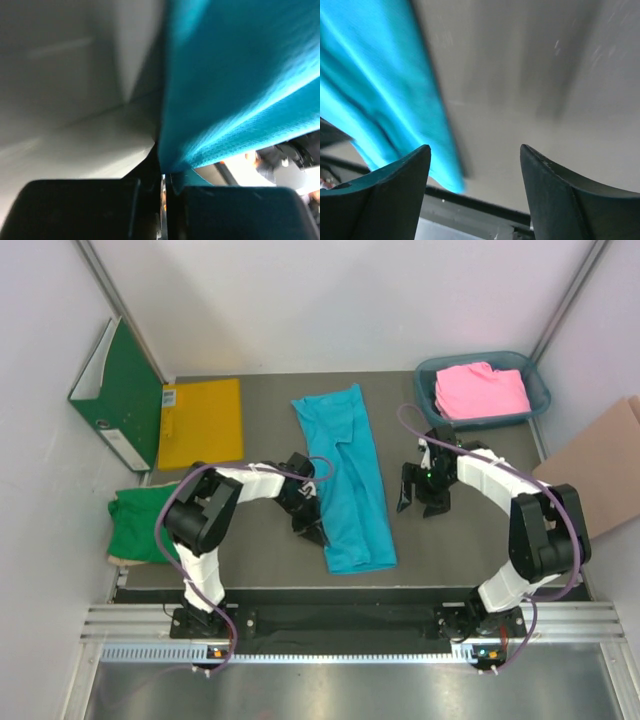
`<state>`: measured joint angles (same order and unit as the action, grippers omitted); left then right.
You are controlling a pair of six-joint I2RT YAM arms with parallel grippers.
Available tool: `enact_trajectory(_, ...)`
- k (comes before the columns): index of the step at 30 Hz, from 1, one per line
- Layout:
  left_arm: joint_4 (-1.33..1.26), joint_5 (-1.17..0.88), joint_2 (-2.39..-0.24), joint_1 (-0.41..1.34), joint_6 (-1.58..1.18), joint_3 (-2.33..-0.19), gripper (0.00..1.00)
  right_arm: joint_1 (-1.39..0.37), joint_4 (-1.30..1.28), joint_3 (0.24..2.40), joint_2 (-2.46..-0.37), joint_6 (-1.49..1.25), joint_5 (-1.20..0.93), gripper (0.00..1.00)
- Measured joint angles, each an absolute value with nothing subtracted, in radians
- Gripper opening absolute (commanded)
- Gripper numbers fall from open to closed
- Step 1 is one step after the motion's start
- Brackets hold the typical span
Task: Fold and stack the t-shirts
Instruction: Rotate the tshirt 90 degrees, then grab the bottom of the folded rectangular tshirt with both arms
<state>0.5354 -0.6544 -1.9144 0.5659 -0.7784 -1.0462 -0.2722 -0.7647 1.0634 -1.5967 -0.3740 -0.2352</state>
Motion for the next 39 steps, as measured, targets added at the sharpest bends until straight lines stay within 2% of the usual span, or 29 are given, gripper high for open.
enact_trajectory(3, 0.623, -0.574, -1.871, 0.512, -0.745, -1.037, 0.0, -0.277, -0.755, 1.001, -1.58, -0.386, -0.279, 0.8)
enact_trajectory(6, 0.699, -0.487, -1.834, 0.461, -0.71, -1.034, 0.0, -0.291, -0.743, 0.973, -1.567, -0.395, -0.316, 0.91)
enact_trajectory(7, 0.716, -0.467, -1.828, 0.45, -0.703, -1.034, 0.0, -0.299, -0.737, 0.97, -1.563, -0.397, -0.327, 0.99)
enact_trajectory(9, 0.756, -0.427, -1.819, 0.428, -0.683, -1.034, 0.0, -0.319, -0.72, 0.969, -1.554, -0.4, -0.351, 1.0)
enact_trajectory(11, 0.781, -0.409, -1.817, 0.422, -0.672, -1.034, 0.12, -0.344, -0.701, 0.969, -1.546, -0.402, -0.376, 1.0)
enact_trajectory(12, 0.793, -0.402, -1.815, 0.422, -0.663, -1.034, 0.27, -0.354, -0.69, 0.969, -1.544, -0.405, -0.386, 1.0)
enact_trajectory(13, 0.799, -0.398, -1.814, 0.422, -0.654, -1.034, 0.54, -0.367, -0.678, 0.968, -1.54, -0.409, -0.399, 1.0)
enact_trajectory(15, 0.817, -0.395, -1.808, 0.422, -0.64, -1.035, 0.69, -0.392, -0.654, 0.968, -1.531, -0.423, -0.42, 1.0)
enact_trajectory(17, 0.839, -0.369, -1.78, 0.423, -0.633, -1.038, 0.75, -0.413, -0.627, 0.961, -1.517, -0.44, -0.437, 0.99)
enact_trajectory(18, 0.845, -0.35, -1.763, 0.423, -0.628, -1.038, 0.75, -0.424, -0.617, 0.955, -1.509, -0.451, -0.446, 1.0)
enact_trajectory(20, 0.851, -0.324, -1.729, 0.423, -0.627, -1.037, 0.75, -0.445, -0.601, 0.941, -1.496, -0.471, -0.459, 0.94)
enact_trajectory(22, 0.851, -0.315, -1.687, 0.422, -0.628, -1.029, 0.74, -0.47, -0.583, 0.92, -1.487, -0.494, -0.472, 0.8)
enact_trajectory(25, 0.839, -0.327, -1.613, 0.421, -0.637, -0.973, 0.69, -0.53, -0.55, 0.877, -1.485, -0.542, -0.493, 0.75)
enact_trajectory(31, 0.808, -0.393, -1.567, 0.421, -0.672, -0.828, 0.64, -0.702, -0.479, 0.834, -1.528, -0.654, -0.518, 0.75)
enact_trajectory(34, 0.778, -0.421, -1.567, 0.421, -0.684, -0.792, 0.63, -0.757, -0.476, 0.855, -1.591, -0.682, -0.517, 0.67)
enact_trajectory(37, 0.746, -0.445, -1.577, 0.422, -0.691, -0.778, 0.61, -0.782, -0.483, 0.887, -1.655, -0.703, -0.513, 0.64)
enact_trajectory(39, 0.73, -0.469, -1.596, 0.425, -0.701, -0.777, 0.56, -0.793, -0.498, 0.911, -1.694, -0.713, -0.499, 0.61)
